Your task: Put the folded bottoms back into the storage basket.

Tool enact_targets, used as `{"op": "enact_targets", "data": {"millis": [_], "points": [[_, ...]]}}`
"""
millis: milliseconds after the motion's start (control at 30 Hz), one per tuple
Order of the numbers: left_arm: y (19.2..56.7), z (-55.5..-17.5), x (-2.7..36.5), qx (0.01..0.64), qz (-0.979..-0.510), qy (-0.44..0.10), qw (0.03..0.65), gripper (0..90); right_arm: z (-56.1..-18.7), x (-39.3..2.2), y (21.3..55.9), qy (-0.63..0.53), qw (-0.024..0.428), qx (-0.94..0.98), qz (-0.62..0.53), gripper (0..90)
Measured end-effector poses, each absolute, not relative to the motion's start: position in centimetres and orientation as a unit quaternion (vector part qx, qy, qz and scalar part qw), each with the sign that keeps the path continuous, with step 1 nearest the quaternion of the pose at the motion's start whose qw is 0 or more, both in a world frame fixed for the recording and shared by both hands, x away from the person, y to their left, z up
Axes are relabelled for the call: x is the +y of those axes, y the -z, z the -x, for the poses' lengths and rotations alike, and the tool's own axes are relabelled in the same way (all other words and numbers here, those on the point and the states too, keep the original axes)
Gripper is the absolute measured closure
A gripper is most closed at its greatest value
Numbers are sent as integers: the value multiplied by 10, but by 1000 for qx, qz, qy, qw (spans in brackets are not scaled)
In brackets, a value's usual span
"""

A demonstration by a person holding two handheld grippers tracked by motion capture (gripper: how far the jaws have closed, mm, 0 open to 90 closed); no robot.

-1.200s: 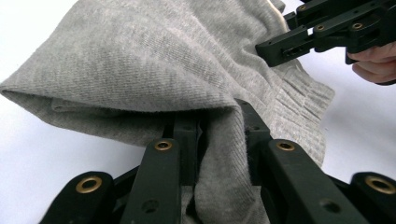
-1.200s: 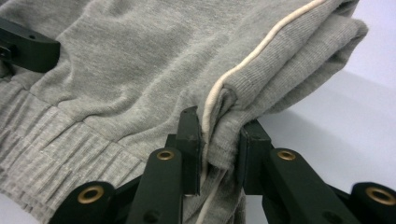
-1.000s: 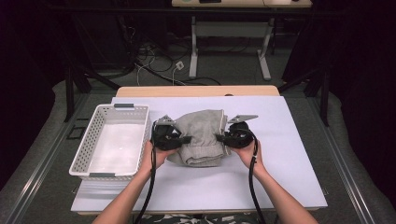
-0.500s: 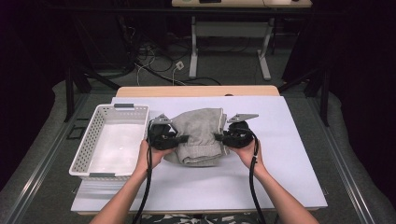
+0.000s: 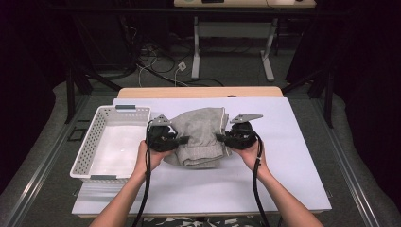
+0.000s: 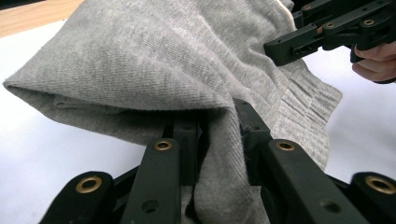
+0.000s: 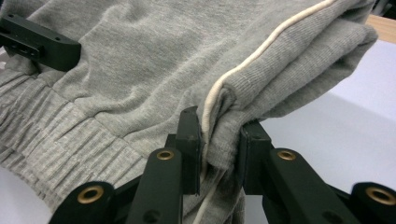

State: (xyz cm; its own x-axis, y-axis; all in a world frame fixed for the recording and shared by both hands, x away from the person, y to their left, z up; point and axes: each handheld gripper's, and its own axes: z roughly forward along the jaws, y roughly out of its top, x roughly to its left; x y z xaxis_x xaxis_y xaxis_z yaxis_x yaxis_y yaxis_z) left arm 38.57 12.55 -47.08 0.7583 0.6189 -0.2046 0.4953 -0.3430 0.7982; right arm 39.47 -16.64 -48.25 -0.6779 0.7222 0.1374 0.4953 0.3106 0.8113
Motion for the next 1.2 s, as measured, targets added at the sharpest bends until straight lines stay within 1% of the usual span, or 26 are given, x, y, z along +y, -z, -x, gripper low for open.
{"op": "enact_targets", "data": {"millis": [1200], "points": [[457, -384, 145, 347, -816, -72, 457, 748, -393, -149, 478, -461, 123, 798, -369, 738]]}}
